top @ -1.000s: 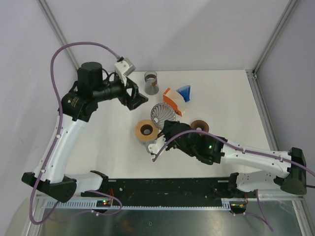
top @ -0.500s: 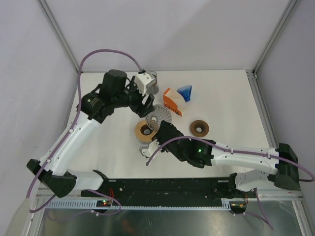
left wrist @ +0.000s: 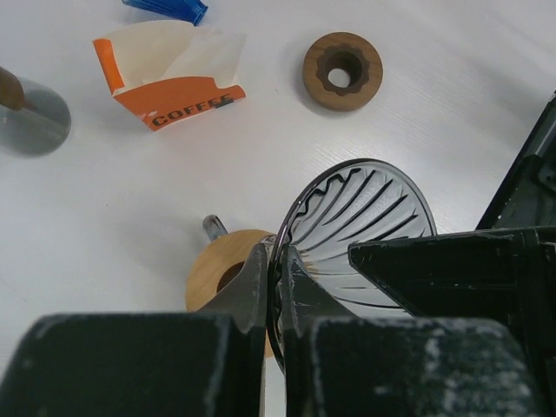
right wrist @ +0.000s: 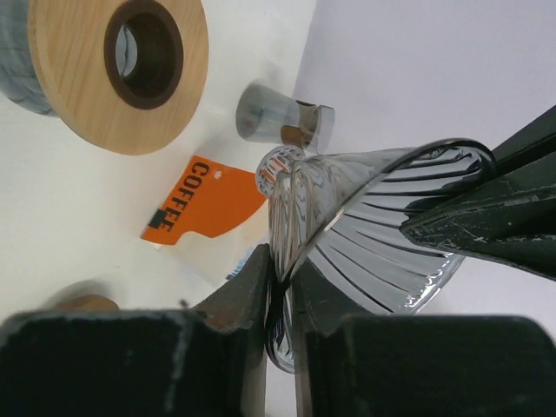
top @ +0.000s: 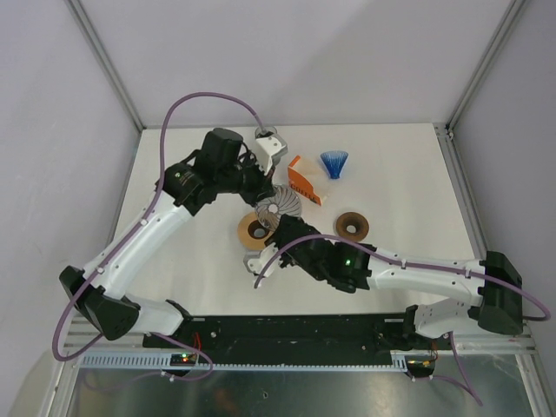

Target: Place the coffee filter in the dripper

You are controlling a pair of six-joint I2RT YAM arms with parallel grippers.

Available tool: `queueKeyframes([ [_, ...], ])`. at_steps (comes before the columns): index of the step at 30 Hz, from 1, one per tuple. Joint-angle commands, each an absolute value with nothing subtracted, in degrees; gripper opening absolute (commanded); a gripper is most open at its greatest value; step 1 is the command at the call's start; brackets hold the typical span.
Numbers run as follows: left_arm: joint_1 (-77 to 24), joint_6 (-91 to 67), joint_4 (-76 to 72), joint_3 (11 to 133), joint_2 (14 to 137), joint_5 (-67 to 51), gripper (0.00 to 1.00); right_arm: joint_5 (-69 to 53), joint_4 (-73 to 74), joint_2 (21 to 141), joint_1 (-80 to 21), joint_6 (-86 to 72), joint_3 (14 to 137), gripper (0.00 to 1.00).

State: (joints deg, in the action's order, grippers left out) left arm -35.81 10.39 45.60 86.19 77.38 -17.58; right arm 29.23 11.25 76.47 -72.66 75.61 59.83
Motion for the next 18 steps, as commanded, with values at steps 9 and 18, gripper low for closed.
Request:
queueKeyframes([
  [9,-24.8,9.7,43.5,84.3,80.4,-21.0,0.00,19.2,0.8,73.3,-71.4,59.7,61.7,0.58],
  [18,-16.3,6.1,39.6,80.3,79.6,-27.3,0.00,2.2,-5.5,68.0,-64.3,31.9,61.6,0.99],
])
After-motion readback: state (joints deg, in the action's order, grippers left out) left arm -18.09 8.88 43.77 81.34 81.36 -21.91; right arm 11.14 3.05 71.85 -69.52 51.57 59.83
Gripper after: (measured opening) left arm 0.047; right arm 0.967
